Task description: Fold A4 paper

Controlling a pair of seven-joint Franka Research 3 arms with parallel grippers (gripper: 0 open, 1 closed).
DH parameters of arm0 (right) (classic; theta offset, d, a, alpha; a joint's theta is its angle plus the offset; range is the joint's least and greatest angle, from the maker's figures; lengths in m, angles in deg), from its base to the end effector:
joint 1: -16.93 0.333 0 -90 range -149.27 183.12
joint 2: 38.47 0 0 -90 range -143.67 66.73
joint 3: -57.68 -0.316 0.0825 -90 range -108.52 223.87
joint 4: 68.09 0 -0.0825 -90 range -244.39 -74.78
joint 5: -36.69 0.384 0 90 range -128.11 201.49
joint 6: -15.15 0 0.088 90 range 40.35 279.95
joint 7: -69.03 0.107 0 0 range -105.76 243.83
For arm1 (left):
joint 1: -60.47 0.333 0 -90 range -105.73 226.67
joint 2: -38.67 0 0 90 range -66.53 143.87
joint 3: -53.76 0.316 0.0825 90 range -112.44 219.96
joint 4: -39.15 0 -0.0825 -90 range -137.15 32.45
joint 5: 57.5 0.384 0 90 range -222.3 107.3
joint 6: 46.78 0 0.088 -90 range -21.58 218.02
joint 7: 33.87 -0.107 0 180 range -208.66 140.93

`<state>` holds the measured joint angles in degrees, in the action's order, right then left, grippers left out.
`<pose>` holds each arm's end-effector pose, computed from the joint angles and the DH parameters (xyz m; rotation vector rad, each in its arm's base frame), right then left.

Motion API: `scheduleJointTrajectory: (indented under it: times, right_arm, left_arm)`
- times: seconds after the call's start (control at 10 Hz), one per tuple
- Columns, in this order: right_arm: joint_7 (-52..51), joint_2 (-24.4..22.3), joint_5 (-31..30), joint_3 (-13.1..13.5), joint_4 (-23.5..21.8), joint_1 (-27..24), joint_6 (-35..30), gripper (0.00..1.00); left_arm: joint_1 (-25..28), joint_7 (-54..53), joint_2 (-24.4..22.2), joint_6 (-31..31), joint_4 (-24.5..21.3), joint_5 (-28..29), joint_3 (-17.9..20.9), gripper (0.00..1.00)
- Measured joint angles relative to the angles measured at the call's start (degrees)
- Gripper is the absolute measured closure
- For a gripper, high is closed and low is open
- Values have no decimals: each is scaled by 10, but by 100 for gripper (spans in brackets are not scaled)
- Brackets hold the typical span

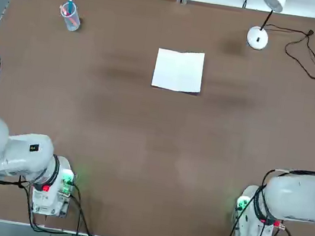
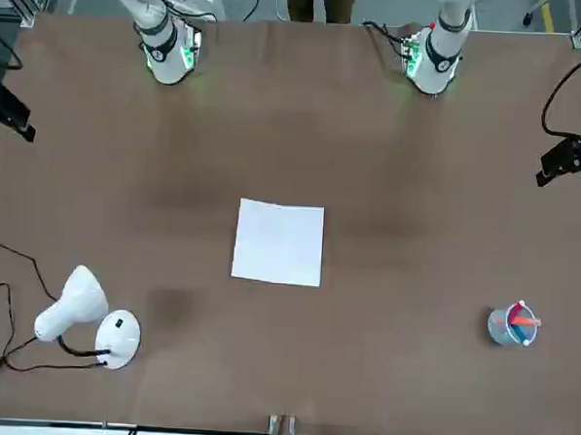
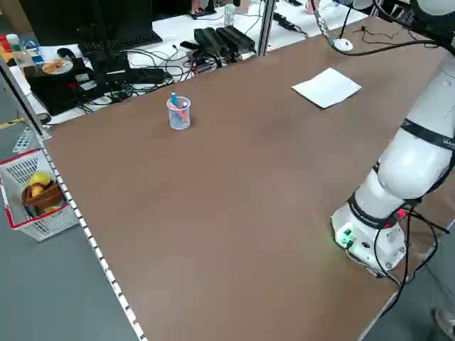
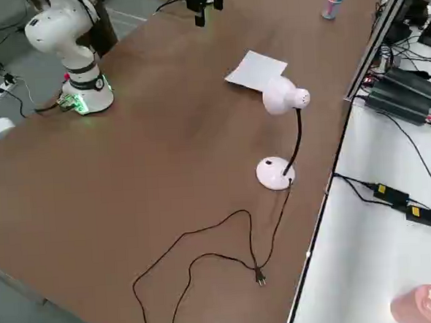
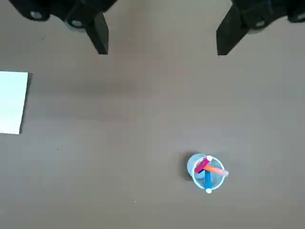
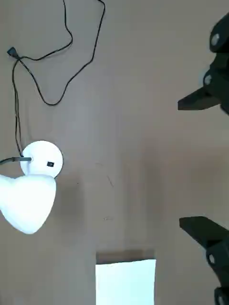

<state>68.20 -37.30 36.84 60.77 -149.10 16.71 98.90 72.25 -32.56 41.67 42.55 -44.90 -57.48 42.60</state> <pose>0.5482 -0.0310 0.6767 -3.1401 0.0674 -0.0431 0.5700 0.0095 0.6435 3.1305 0.0535 0.0638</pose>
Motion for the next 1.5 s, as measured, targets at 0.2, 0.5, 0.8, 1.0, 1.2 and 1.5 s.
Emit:
scheduleJointTrajectory:
  times: [0.2, 0.5, 0.8, 1.0, 1.2, 1.5]
  right_arm:
    - [0, -4, 0, 2, 1, -2, 1, 1]
    - [0, -7, 5, 5, -1, -9, 4, 1]
    - [-3, -6, 29, -1, -33, 5, 19, 1]
    - [-2, -7, 69, -6, -100, 32, 75, 3]
    - [-1, -18, 79, -7, -187, 68, 171, 7]
    - [0, -33, 82, -21, -282, 98, 255, 13]
  left_arm:
    - [0, 0, 0, 0, 0, 0, 0, 0]
    - [0, 0, 1, 0, 0, 0, 0, 0]
    - [-3, 26, 15, 0, -1, -37, -3, 1]
    - [-9, 36, 31, 1, -1, -55, -12, 8]
    - [-13, 45, 42, 1, -2, -75, -13, 27]
    - [-56, 132, 84, 70, -3, -87, -25, 73]
